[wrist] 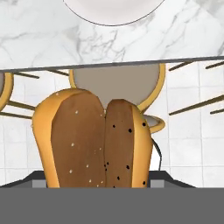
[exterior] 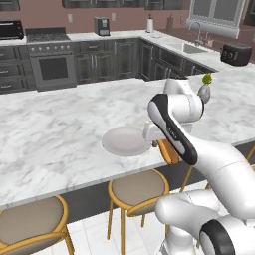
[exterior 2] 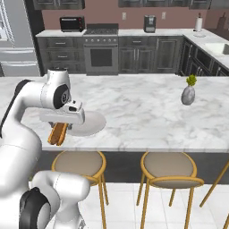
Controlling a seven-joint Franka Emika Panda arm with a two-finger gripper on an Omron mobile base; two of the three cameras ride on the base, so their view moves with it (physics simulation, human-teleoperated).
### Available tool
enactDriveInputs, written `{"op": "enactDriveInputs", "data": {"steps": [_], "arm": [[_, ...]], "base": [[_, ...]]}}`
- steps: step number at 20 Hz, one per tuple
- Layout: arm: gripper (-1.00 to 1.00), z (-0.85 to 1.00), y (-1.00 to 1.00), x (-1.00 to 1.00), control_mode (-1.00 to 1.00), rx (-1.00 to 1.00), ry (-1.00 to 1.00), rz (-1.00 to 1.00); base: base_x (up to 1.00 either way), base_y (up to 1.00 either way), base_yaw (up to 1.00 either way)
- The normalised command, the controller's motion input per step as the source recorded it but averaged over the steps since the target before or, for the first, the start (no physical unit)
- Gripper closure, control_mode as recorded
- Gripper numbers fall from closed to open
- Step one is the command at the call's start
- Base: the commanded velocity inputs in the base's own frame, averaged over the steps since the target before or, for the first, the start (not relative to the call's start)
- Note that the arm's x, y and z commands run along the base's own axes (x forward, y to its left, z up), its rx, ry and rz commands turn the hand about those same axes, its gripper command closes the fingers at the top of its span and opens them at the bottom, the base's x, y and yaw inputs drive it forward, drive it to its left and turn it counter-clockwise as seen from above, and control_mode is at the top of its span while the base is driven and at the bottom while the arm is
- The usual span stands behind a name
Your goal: Move the hot dog bun to the plate on the dining table and place the condiment next to that plate. Then navigate to the fridge and take the sausage and place it on the plate as well.
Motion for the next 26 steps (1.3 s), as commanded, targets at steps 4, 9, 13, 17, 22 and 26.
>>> {"op": "enactDriveInputs", "data": {"steps": [4,9,13,17,22,26], "arm": [[1.0,-0.17,0.01,0.99,-1.0,0.0,0.05,0.05],[1.0,-0.31,0.02,1.0,-1.0,0.0,0.02,0.02],[1.0,-0.47,0.02,1.0,-1.0,0.0,0.0,0.0],[1.0,-0.62,0.0,1.0,-1.0,0.0,0.0,0.0],[1.0,-0.63,0.0,1.0,-1.0,0.0,0.0,0.0],[1.0,-0.48,0.0,0.84,-1.0,0.0,0.0,0.0]], "base": [[0.0,0.0,0.0],[0.0,0.0,0.0],[0.0,0.0,0.0],[0.0,0.0,0.0],[0.0,0.0,0.0],[0.0,0.0,0.0]]}}
